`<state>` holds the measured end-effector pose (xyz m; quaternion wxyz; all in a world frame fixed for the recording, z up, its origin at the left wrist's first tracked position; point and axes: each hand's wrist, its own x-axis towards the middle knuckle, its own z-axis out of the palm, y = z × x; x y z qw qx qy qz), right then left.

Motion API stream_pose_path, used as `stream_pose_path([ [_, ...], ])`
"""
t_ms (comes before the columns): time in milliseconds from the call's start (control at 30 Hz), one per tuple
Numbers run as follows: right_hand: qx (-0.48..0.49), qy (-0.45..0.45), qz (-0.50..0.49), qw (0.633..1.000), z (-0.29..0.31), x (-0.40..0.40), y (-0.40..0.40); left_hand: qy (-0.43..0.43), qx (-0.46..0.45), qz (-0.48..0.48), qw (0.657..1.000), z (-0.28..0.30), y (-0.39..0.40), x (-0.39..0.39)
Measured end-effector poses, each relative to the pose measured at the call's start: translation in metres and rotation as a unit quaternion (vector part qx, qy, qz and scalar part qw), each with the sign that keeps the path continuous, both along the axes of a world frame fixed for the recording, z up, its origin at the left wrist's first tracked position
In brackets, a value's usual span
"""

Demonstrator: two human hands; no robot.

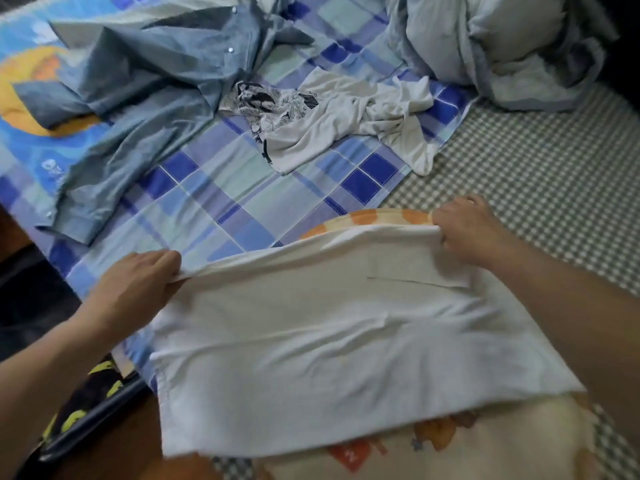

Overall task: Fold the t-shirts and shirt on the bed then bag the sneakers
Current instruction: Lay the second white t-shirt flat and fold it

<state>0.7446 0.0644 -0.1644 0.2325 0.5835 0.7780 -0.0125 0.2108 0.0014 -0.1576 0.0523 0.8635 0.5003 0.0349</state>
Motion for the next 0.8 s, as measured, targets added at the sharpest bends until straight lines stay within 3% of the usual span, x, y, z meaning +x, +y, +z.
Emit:
stream_pose_path([
  [200,0.125,0.089,0.030,0.988,0.044,0.034,-0.112,0.002,-0.110,0.060,0.992,0.037,-0.106,0.009],
  [367,0.124,0.088,-0.001,0.988,0.009,0.044,-0.209,0.004,-0.148,0.022,0.989,0.015,-0.177,0.026],
  [533,0.092,0.110,-0.098,0.985,-0.034,0.049,-0.234,0.041,-0.153,0.052,0.986,-0.031,-0.193,0.021],
  [667,0.130,0.150,-0.153,0.968,-0.018,0.049,-0.245,0.025,-0.122,0.100,0.987,-0.018,-0.209,0.020],
  [800,0.146,0.136,-0.136,0.970,-0.013,0.056,-0.268,0.070,-0.143,0.153,0.975,-0.001,-0.233,0.022],
])
